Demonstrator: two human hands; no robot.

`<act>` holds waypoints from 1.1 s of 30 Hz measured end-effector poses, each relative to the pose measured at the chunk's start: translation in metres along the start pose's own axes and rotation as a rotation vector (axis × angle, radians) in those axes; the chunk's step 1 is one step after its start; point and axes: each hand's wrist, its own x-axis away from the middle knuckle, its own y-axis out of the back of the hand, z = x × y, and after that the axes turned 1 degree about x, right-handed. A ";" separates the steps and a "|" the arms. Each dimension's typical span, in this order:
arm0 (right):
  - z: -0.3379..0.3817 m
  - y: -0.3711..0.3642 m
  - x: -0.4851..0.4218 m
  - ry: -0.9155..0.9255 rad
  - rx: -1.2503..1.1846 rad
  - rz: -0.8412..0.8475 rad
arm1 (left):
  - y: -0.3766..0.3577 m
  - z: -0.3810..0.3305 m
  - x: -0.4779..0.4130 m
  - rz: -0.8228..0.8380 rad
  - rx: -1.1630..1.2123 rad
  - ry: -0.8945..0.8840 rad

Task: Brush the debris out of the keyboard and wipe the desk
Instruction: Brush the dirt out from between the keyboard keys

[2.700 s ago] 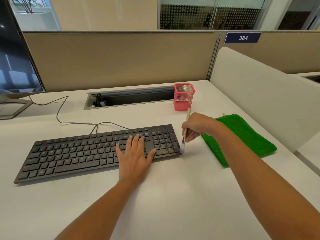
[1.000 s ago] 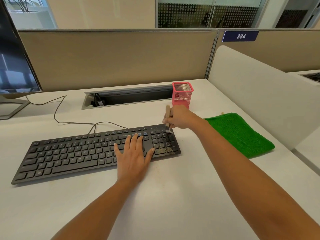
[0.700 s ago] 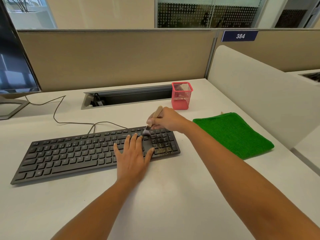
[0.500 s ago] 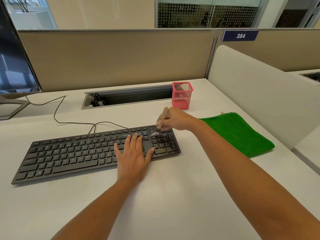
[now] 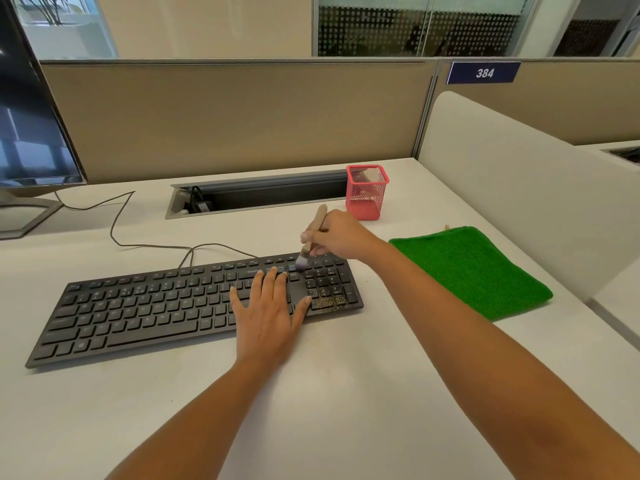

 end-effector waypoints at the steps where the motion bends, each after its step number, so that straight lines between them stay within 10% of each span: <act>1: 0.000 -0.003 0.000 0.001 -0.016 0.022 | 0.000 0.000 0.000 0.001 0.001 0.000; 10: -0.001 0.021 -0.003 -0.051 0.627 -0.150 | -0.002 0.001 0.000 0.003 0.015 -0.005; 17: -0.001 -0.001 -0.007 -0.064 0.038 -0.161 | -0.002 0.002 0.001 0.006 0.006 -0.005; 25: -0.006 0.004 -0.005 -0.048 0.625 -0.274 | 0.000 0.000 0.001 0.007 0.010 -0.001; 33: 0.001 -0.009 -0.010 0.004 0.104 -0.172 | 0.000 0.000 0.001 0.010 0.001 0.004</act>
